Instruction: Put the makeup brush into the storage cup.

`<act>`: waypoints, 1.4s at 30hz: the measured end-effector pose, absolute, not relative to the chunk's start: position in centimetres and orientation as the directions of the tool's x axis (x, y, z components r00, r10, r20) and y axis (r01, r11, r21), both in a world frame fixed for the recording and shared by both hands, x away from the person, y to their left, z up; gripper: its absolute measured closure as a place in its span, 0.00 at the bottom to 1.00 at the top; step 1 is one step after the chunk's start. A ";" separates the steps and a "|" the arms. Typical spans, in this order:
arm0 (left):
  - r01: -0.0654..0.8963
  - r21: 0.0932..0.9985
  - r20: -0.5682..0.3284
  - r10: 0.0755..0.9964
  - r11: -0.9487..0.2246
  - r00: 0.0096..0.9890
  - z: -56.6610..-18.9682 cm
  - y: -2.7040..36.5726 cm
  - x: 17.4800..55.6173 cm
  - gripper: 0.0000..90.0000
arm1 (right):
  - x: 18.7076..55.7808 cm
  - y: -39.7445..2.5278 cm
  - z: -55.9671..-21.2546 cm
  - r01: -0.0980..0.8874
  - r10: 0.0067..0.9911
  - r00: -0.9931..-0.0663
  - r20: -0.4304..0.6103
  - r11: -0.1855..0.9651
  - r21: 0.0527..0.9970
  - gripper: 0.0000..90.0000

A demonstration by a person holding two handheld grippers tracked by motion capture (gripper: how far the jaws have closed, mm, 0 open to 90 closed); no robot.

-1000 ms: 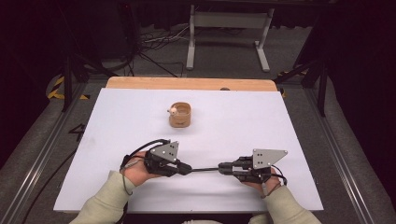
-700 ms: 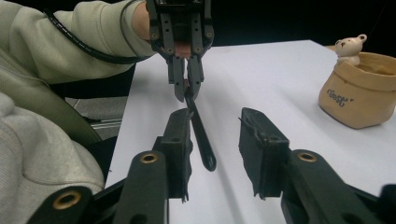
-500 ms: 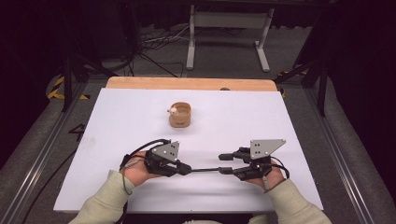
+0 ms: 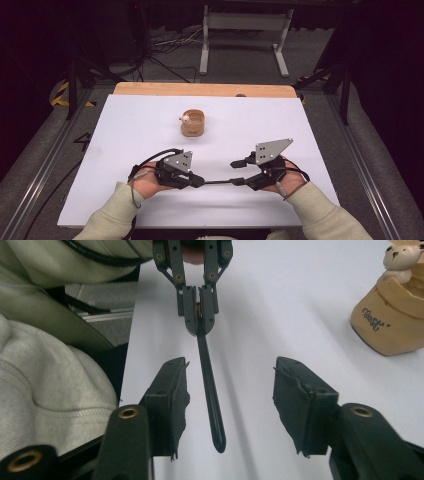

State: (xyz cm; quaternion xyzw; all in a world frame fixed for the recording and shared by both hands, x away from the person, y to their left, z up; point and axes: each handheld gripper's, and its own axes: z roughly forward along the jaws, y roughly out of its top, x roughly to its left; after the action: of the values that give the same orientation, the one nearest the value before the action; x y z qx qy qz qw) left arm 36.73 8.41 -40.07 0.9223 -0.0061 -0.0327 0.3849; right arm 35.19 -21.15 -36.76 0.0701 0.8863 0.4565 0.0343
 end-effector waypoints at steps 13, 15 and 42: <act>0.029 0.688 -0.069 -0.026 -0.725 0.997 -40.4 8.3 37.0 0.93 | 36.0 -18.5 -35.2 0.141 0.169 -0.985 0.021 0.737 0.662 0.49; 0.030 0.685 -0.071 -0.026 -0.728 0.997 -40.4 8.2 37.0 0.93 | 36.1 -18.0 -35.2 0.134 0.163 -0.987 0.013 0.761 0.634 0.49; 0.045 0.663 -0.084 -0.014 -0.747 0.996 -40.6 7.9 37.1 0.93 | 36.3 -14.0 -35.7 0.114 0.122 -0.993 -0.003 0.941 0.318 0.43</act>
State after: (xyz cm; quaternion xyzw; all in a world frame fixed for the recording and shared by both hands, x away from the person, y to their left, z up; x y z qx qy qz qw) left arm 37.08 7.95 -40.61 0.9337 0.0084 -0.0417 0.3556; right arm 36.35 -13.97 -35.72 0.0599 0.9851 0.1607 0.0112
